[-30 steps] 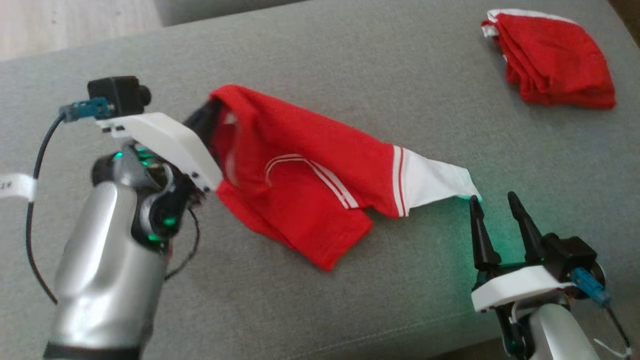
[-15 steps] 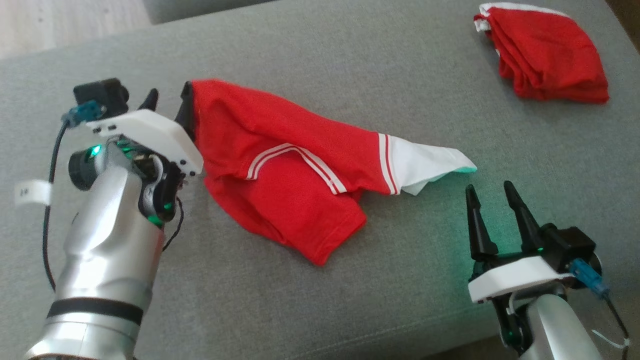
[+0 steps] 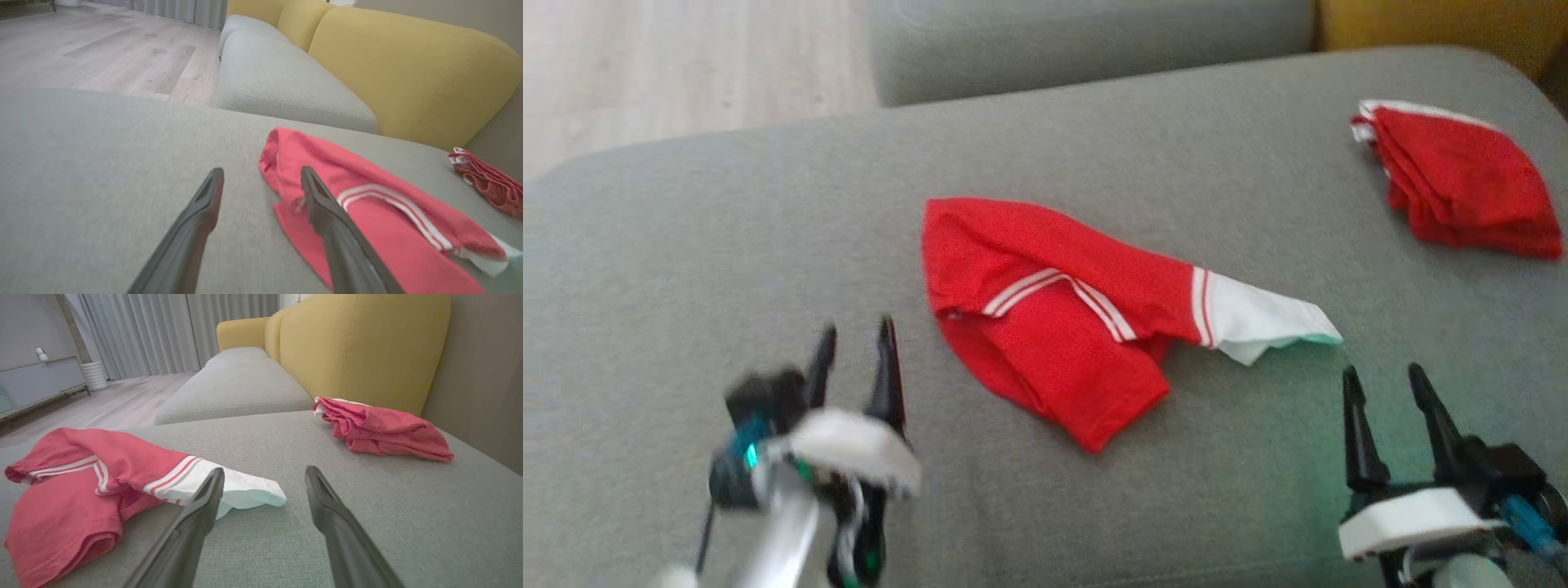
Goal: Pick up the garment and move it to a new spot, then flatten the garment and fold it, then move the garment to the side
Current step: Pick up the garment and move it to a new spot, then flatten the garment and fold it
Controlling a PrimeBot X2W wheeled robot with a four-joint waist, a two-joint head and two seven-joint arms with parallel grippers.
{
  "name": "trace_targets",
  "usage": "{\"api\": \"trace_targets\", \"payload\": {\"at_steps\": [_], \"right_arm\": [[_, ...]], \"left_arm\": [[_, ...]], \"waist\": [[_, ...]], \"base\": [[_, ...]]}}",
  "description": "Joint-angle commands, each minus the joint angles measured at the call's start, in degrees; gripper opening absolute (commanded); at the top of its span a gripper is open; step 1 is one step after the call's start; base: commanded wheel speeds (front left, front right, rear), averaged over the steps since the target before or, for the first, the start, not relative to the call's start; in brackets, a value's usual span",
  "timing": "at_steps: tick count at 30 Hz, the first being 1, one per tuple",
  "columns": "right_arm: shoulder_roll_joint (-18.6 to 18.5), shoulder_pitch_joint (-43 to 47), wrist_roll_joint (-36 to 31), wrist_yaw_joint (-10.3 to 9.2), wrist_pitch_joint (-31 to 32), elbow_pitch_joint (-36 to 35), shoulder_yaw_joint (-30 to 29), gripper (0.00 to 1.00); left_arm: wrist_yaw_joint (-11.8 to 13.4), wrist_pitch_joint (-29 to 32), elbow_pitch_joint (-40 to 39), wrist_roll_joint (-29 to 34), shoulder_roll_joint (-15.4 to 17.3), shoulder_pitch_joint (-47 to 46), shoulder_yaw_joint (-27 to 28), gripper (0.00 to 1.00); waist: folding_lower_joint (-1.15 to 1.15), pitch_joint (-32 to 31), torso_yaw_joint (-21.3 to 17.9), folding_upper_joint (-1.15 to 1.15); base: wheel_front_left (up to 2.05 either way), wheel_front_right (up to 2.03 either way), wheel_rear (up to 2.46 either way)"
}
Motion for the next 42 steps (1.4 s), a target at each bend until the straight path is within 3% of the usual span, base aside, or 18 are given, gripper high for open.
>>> {"api": "trace_targets", "payload": {"at_steps": [1,8,13,21,34,38,42], "right_arm": [[-0.2,0.5,-0.9,0.39,-0.7,-2.8,0.5,1.0],[-0.2,5.0,-1.8,0.39,-0.7,-6.0,-1.9,1.0],[-0.2,6.6,-1.7,0.39,-0.7,-7.2,-2.4,1.0],[-0.2,6.9,-1.8,0.39,-0.7,-6.8,-1.8,1.0],[-0.2,6.5,-1.9,0.39,-0.7,-6.2,-0.6,1.0],[-0.2,5.9,-1.9,0.39,-0.7,-6.4,-0.3,1.0],[-0.2,4.8,-2.0,0.39,-0.7,-6.8,0.5,1.0]], "left_arm": [[1.2,-1.0,-5.1,1.4,0.4,2.4,1.3,1.0],[3.7,-1.2,-16.5,7.5,0.2,17.5,2.5,1.0],[1.5,-1.2,-21.0,12.6,0.1,23.1,4.4,1.0],[-0.8,-1.2,-21.9,15.0,-1.0,24.8,7.8,1.0],[-2.2,-1.2,-21.6,16.4,-2.0,24.8,9.7,1.0],[-2.9,-1.2,-22.5,16.5,-2.1,23.5,7.9,1.0],[-4.2,-1.2,-21.1,13.0,-2.2,19.4,1.3,1.0]], "waist": [[0.0,-3.0,3.2,0.0],[0.0,-5.6,7.5,0.0],[0.0,-6.3,10.0,0.0],[0.0,-6.6,11.2,0.0],[0.0,-6.1,10.1,0.0],[0.0,-5.4,8.9,0.0],[0.0,-4.0,7.4,0.0]], "base": [[0.0,0.0,0.0],[0.0,0.0,0.0],[0.0,0.0,0.0],[0.0,0.0,0.0],[0.0,0.0,0.0],[0.0,0.0,0.0],[0.0,0.0,0.0]]}}
